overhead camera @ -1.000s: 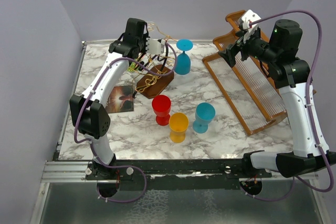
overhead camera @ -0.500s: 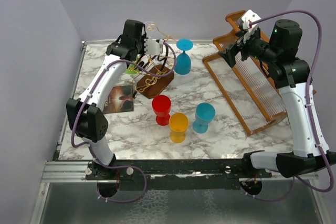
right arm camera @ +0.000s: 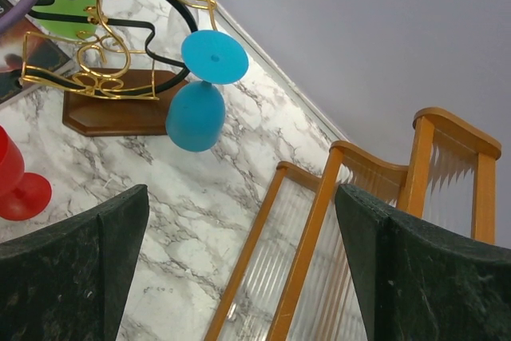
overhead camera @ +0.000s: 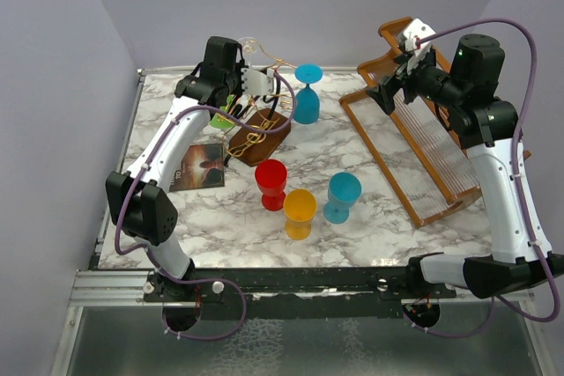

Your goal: Place the wine glass upside down on the wine glass rack

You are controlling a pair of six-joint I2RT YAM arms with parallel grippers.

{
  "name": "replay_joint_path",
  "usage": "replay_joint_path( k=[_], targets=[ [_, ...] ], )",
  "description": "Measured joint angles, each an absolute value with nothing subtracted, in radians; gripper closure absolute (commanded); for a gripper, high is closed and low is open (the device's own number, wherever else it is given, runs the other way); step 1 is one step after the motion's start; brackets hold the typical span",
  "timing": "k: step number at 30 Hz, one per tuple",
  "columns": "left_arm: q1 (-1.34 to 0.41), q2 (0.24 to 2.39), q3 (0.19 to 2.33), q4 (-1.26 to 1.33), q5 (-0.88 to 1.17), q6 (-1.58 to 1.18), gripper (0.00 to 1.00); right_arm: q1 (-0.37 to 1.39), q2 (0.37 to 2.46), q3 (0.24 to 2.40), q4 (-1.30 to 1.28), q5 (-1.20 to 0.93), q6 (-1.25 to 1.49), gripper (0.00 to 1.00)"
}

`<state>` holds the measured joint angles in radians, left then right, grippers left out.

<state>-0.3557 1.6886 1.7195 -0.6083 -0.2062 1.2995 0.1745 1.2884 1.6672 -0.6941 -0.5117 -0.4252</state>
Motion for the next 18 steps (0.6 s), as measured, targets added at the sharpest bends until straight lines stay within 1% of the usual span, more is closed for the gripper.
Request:
replay_joint_path(
  k=[10,15,18],
  targets=[
    [-0.356,1.689,1.718,-0.617,-0.186,1.274,0.85,0.175,1.280,1.627,-0.699,-0.498,-0.458,0.00],
    [-0.358,1.689,1.718,-0.620,-0.175,1.263,0.83,0.175,1.280,1.624,-0.739,-0.503,-0.488,0.00],
    [-0.360,1.689,1.718,-0.623,-0.166,1.256,0.80,0.175,1.280,1.616,-0.770,-0.519,-0.508,0.01]
  ],
)
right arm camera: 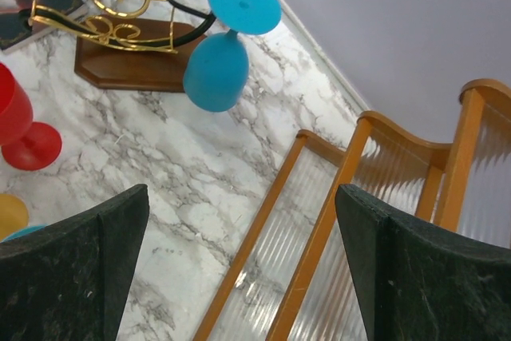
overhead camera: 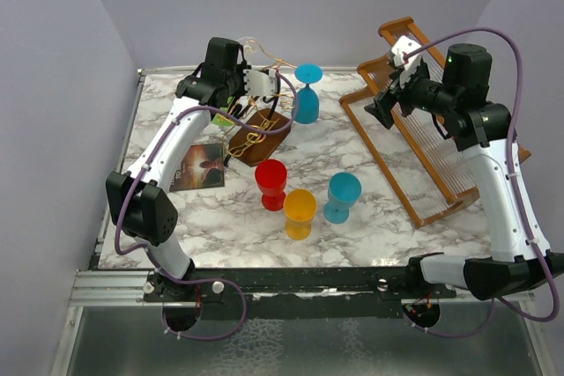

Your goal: Place the wine glass upside down on the wine glass rack

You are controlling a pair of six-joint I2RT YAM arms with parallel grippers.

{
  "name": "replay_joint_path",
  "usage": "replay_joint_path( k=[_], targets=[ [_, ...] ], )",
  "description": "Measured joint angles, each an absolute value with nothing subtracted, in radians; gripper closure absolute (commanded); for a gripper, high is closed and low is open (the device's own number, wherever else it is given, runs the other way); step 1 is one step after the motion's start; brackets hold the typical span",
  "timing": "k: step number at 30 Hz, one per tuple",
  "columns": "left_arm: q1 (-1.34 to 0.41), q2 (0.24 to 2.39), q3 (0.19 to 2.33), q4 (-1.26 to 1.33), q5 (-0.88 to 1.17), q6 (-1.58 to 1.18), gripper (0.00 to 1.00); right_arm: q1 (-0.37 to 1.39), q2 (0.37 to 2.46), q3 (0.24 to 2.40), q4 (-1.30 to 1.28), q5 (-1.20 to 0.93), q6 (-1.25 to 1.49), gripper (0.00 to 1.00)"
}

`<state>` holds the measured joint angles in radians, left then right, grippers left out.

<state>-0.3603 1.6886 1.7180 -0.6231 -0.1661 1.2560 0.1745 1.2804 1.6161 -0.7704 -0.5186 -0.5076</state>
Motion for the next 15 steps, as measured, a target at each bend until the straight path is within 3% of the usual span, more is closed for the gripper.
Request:
replay_joint_path(
  k=[15],
  targets=[
    [-0.362,1.642,1.707,-0.646,-0.145,1.225,0.63,0.186,1.282,1.481,-0.862,-0.573,-0.556,0.04]
  ],
)
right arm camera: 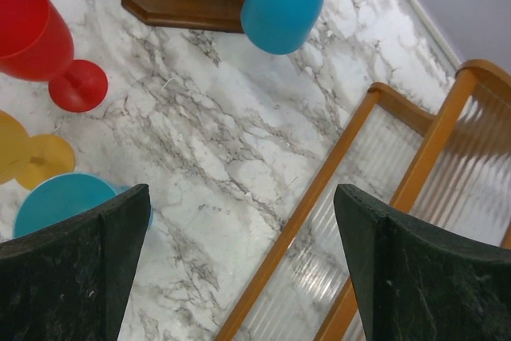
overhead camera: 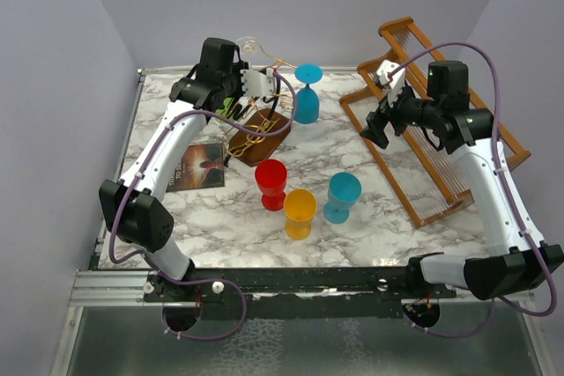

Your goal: Place the wine glass upside down on the wine glass rack

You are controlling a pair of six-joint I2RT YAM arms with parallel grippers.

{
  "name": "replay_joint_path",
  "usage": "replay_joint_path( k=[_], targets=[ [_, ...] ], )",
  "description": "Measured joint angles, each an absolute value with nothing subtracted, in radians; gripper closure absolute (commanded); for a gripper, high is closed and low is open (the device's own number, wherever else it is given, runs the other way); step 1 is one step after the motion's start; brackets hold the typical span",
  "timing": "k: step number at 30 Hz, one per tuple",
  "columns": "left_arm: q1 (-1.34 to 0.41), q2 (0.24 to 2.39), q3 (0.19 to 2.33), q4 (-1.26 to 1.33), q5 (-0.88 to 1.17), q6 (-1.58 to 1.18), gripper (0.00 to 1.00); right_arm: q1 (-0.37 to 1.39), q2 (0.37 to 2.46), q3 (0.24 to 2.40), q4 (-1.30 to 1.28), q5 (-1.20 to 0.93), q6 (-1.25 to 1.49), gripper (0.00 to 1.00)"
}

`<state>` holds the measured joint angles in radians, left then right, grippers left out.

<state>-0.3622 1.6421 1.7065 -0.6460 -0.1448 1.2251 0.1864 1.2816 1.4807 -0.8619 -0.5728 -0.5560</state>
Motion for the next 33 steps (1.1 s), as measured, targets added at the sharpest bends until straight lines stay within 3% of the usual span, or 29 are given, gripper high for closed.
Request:
replay_joint_path(
  k=[10,19,22,27,33],
  targets=[
    [-0.362,1.575,1.690,-0.667,-0.117,1.197,0.46,0.292,1.283,1.405,-0.954,-0.578,-0.601,0.08],
    [-0.349,1.528,1.725,-0.709,-0.080,1.075,0.17,0.379,1.285,1.301,-1.034,-0.532,-0.642,0.20],
    [-0.340,1.515,1.752,-0.713,-0.076,1.028,0.10,0.406,1.303,1.284,-1.049,-0.495,-0.645,0.27],
    [-0.334,1.502,1.803,-0.716,-0.077,0.948,0.08,0.450,1.352,1.262,-1.050,-0.424,-0.644,0.41],
    [-0.334,1.501,1.823,-0.712,-0.077,0.870,0.08,0.497,1.406,1.247,-1.045,-0.377,-0.640,0.75]
  ],
)
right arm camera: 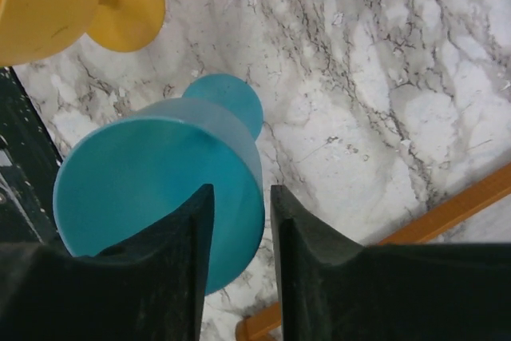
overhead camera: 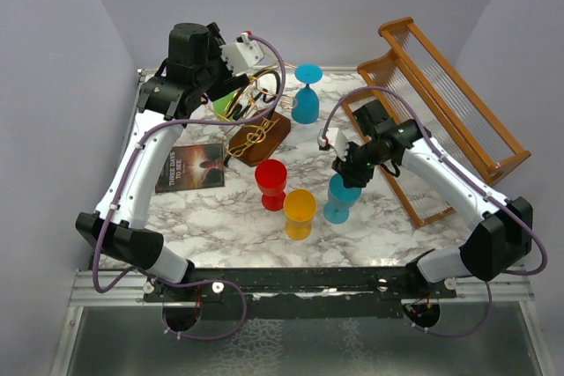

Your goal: Place the wine glass upside down on the wine glass rack

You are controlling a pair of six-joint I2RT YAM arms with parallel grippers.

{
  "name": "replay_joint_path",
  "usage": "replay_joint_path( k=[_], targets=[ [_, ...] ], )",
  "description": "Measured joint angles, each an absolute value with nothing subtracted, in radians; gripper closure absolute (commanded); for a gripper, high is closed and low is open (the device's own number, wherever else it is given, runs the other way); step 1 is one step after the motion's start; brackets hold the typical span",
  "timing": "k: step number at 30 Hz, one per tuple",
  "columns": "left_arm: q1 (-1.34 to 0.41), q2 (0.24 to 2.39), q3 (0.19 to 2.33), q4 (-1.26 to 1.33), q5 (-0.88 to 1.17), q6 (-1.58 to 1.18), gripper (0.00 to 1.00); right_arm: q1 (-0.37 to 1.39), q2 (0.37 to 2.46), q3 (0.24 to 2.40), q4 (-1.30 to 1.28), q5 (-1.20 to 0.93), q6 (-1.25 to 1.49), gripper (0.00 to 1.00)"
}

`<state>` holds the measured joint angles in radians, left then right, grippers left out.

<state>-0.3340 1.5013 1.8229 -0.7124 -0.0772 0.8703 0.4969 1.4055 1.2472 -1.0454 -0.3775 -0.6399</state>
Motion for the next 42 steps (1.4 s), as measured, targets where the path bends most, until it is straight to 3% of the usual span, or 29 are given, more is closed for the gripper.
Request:
replay_joint_path(
  k=[3,4,13,22,34,42],
  targets=[
    [-0.334,1.502,1.823,-0.711,-0.079,0.841,0.08,0.505,1.431,1.248,-1.045,-0.373,-0.644,0.96],
    [-0.334,1.502,1.823,-0.709,-0.080,0.829,0.08,0.505,1.436,1.249,-1.045,-0.374,-0.648,0.99],
    [-0.334,1.522,1.861,-0.678,-0.095,0.733,0.01,0.505,1.430,1.301,-1.029,-0.329,-0.677,0.99],
    [-0.334,1.546,1.975,-0.626,-0.055,0.492,0.01,0.461,1.247,1.383,-0.889,-0.130,-0.693,0.99],
    [-0.333,1.589,2.017,-0.477,0.432,-0.060,0.16,0.443,1.241,1.805,-0.720,-0.072,-0.579,0.99],
    [-0.338,1.668,1.985,-0.270,0.676,-0.429,0.18,0.443,1.314,1.913,-0.665,-0.139,-0.477,0.99]
  ],
)
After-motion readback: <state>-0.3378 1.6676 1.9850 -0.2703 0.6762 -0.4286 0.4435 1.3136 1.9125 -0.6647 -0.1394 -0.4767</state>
